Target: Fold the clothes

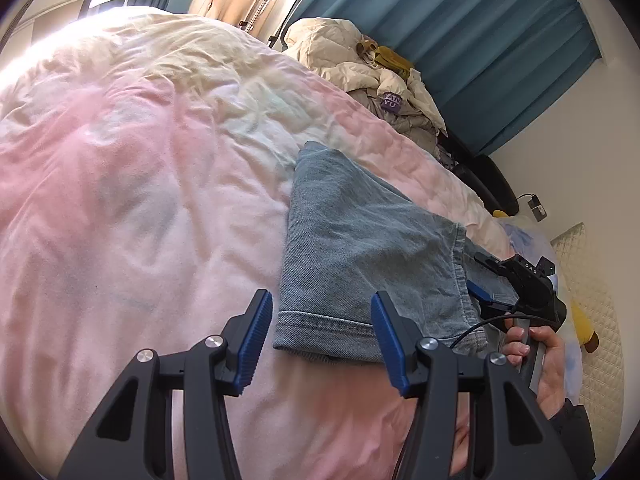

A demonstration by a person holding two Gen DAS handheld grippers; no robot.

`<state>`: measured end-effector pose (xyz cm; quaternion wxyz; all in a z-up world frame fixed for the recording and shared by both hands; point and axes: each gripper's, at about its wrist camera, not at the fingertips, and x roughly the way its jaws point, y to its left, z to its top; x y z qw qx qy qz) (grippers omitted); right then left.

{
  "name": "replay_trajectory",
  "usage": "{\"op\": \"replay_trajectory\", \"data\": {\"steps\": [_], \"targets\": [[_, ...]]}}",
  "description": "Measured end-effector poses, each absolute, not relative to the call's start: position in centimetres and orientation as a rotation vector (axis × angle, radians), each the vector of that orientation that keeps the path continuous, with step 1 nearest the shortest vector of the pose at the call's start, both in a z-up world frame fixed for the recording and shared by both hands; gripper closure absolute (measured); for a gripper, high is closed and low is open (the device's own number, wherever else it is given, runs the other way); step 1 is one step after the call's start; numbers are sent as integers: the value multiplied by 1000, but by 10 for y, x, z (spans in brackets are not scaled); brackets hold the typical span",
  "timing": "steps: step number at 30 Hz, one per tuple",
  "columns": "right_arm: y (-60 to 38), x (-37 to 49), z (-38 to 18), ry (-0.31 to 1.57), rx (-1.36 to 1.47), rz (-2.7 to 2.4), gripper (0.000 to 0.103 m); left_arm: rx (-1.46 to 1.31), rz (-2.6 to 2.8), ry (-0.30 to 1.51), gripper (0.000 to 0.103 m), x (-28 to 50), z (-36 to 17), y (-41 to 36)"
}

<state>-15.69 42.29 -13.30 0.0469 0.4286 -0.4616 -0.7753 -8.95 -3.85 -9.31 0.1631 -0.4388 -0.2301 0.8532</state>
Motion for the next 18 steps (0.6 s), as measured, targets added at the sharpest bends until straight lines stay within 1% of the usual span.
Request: {"op": "replay_trajectory", "data": {"steps": [2, 4, 8, 9, 11, 14, 16, 18], "targets": [[424, -152, -134, -1411, 1330, -2332, 45, -1244, 2432, -649, 50, -89, -92, -37], [420, -152, -132, -1342, 1359, -2332, 44, -1244, 2430, -640, 50, -88, -91, -35], [393, -159, -130, -1009, 1493, -2404, 43, -1252, 2427, -620, 50, -87, -91, -32], [387, -161, -131, -953, 1512, -2418, 43, -1248, 2428, -619, 50, -86, -90, -32], [379, -161, -131, -895, 1515, -2430, 41, -1241, 2431, -614, 50, -85, -88, -32], [367, -160, -125, -851, 1468, -2403, 43, -1235, 2440, -607, 50, -83, -87, -32], [357, -158, -118, -778, 1457, -2432, 52, -1235, 2442, -608, 50, -82, -86, -32], [350, -155, -108, -706, 1425, -2492, 78, -1235, 2442, -611, 50, -81, -86, -33]]}}
